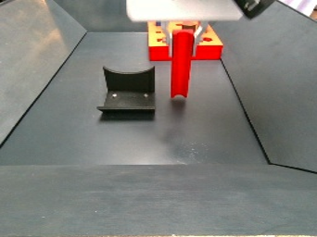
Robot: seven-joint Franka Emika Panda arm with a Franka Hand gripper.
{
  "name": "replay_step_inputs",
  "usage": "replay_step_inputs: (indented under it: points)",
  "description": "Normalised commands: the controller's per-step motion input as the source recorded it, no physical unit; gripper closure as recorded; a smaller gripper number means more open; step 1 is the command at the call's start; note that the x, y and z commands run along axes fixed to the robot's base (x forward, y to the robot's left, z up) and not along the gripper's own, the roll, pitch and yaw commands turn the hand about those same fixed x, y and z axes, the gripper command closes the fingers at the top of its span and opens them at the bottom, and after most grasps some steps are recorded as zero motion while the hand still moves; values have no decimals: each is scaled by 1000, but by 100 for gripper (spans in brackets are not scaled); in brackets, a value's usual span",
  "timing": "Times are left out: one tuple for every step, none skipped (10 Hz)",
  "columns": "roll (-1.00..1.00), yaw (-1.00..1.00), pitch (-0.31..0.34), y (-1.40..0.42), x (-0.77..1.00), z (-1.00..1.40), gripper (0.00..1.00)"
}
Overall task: Pick up the arch object. Move up. Move to above the board. Insert the arch object.
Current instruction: Move up, then move to above the board.
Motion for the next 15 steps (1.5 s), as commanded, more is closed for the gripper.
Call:
replay_step_inputs:
  points:
    - [-6, 21, 41, 42, -9, 619, 100]
    - [-11, 14, 48, 27, -2, 459, 100]
    - [-16, 9, 59, 19, 6, 285, 100]
    - [-7, -74, 299, -280, -2, 1000, 100]
    - [-9, -73, 304, -294, -3, 1000, 100]
    - [-3, -39, 255, -259, 2, 1000, 100]
    - [-2, -13, 198, -229, 6, 1000, 100]
    - [-4, 11, 136, -211, 7, 1000, 100]
    - [-8, 20, 109, -196, 8, 1000, 100]
    - [-14, 28, 92, -163, 13, 1000, 100]
    - [-18, 30, 87, -140, 14, 946, 100]
    - [-24, 32, 87, -85, 17, 719, 100]
    - [-26, 33, 88, -65, 20, 605, 100]
    - [-28, 34, 89, -42, 18, 379, 100]
    - [8, -186, 7, -1000, 32, 209, 100]
